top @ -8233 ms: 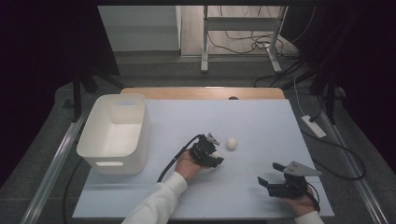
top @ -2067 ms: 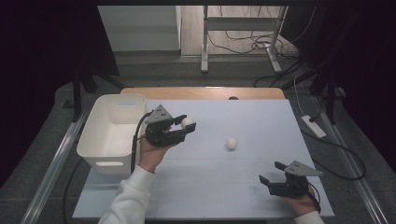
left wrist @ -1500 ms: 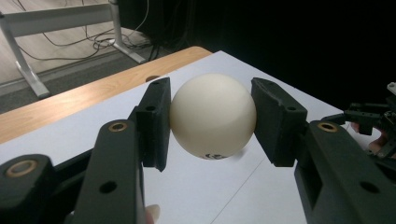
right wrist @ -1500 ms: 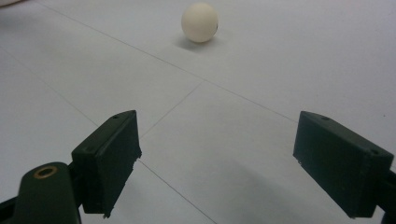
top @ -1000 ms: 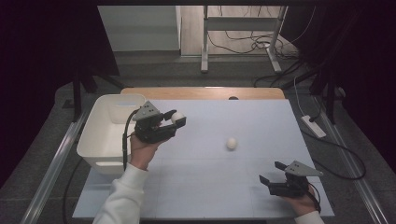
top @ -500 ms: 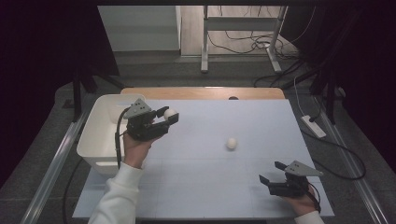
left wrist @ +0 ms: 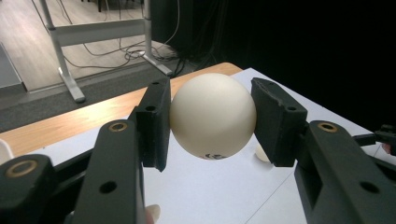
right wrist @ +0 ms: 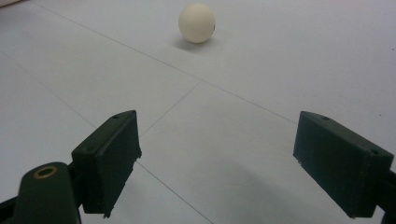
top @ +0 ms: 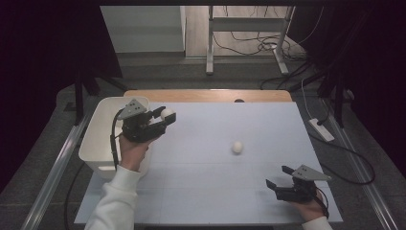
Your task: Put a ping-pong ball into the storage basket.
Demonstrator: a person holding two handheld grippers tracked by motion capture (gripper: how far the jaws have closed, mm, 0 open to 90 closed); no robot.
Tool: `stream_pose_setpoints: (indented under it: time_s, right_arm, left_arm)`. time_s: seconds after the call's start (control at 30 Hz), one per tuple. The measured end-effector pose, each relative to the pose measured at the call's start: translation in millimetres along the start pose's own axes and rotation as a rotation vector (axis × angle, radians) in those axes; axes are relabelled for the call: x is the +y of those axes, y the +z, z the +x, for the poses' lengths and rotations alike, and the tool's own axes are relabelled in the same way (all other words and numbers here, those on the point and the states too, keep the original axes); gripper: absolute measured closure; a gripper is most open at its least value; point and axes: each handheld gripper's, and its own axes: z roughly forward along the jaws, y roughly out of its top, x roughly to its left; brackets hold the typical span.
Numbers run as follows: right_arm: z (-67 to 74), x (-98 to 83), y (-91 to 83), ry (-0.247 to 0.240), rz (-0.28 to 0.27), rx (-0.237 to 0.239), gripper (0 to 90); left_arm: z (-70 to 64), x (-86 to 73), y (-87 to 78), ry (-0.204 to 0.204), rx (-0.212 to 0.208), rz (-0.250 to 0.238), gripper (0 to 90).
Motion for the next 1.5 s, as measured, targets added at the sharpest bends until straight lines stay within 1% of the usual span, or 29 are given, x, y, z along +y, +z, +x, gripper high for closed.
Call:
stream_pose_setpoints:
  time_s: [0.33, 0.6, 0.7, 1.03, 1.23, 1.5]
  right_arm:
    - [-0.1, -0.2, 0.0, 0.001, 0.001, -0.001, 14.6]
    - [-0.2, -0.2, -0.1, 0.001, 0.002, -0.002, 14.6]
    - [-0.2, -0.2, 0.0, 0.0, 0.002, -0.002, 14.6]
    - [-0.2, -0.3, 0.1, -0.001, 0.003, -0.003, 14.6]
    - [-0.4, -0.3, 0.0, 0.0, 0.003, -0.003, 14.6]
    - [-0.5, -0.4, 0.0, -0.001, 0.003, -0.005, 14.7]
  left_arm:
    - [7.2, 0.7, -6.3, -0.012, 0.025, -0.012, 50.6]
    - [13.3, -0.6, -8.8, -0.021, 0.049, -0.009, 50.6]
    - [15.2, -1.1, -10.1, -0.03, 0.052, -0.013, 50.6]
    - [20.0, -1.9, -11.5, -0.035, 0.064, -0.013, 50.6]
    - [24.6, -2.5, -12.5, -0.048, 0.072, -0.015, 50.6]
    - [31.2, -3.7, -14.6, -0.057, 0.094, -0.008, 50.6]
